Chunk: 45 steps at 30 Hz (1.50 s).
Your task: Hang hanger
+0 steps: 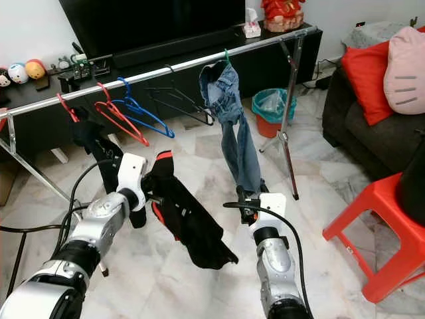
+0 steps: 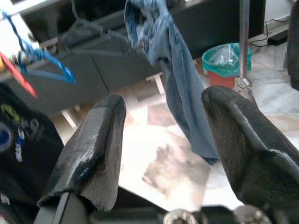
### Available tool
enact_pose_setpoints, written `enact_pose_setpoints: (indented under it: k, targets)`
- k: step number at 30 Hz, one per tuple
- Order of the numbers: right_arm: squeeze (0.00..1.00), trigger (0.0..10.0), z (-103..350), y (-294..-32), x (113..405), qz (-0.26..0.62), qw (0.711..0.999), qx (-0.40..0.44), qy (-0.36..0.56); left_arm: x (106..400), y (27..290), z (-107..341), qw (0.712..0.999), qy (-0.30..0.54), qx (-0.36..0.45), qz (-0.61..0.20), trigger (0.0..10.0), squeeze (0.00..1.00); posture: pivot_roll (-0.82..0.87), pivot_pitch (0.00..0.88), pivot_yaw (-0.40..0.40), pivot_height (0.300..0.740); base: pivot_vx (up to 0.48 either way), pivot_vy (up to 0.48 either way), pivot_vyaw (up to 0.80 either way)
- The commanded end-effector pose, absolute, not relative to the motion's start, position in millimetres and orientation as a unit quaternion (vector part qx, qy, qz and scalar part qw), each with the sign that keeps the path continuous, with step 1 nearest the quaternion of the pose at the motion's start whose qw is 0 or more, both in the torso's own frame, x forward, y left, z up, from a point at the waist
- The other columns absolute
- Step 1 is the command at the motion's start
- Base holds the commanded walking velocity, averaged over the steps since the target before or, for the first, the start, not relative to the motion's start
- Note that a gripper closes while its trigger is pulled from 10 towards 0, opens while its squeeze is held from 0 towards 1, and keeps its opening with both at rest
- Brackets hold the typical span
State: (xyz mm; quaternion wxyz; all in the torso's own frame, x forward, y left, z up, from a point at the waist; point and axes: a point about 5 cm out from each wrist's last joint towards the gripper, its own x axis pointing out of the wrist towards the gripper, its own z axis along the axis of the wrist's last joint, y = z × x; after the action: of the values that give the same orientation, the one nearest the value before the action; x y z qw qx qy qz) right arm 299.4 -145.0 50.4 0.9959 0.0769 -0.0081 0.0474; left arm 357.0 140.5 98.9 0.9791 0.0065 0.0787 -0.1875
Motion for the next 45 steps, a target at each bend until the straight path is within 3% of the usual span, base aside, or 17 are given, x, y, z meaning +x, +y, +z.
enact_pose_setpoints:
  k: [1, 13, 45]
  targets:
    - [0.0, 10.0, 55, -144, 301, 0.045, 0.995, 0.089, -0.018, 359, 151, 109, 0.983, 0.049, 0.017, -0.175, 10.0, 0.0, 0.1, 0.0, 0.119, 0.74, 0.0, 0.0, 0.0]
    - [0.0, 10.0, 55, -145, 301, 0.048, 0.996, 0.079, -0.019, 355, 147, 104, 0.983, 0.053, 0.014, -0.176, 10.0, 0.0, 0.09, 0.0, 0.113, 0.74, 0.0, 0.0, 0.0]
    - [0.0, 10.0, 57, -138, 302, 0.067, 0.995, 0.068, -0.019, 354, 143, 104, 0.982, 0.055, 0.01, -0.181, 10.0, 0.0, 0.1, 0.009, 0.116, 0.74, 0.289, 0.0, 0.08]
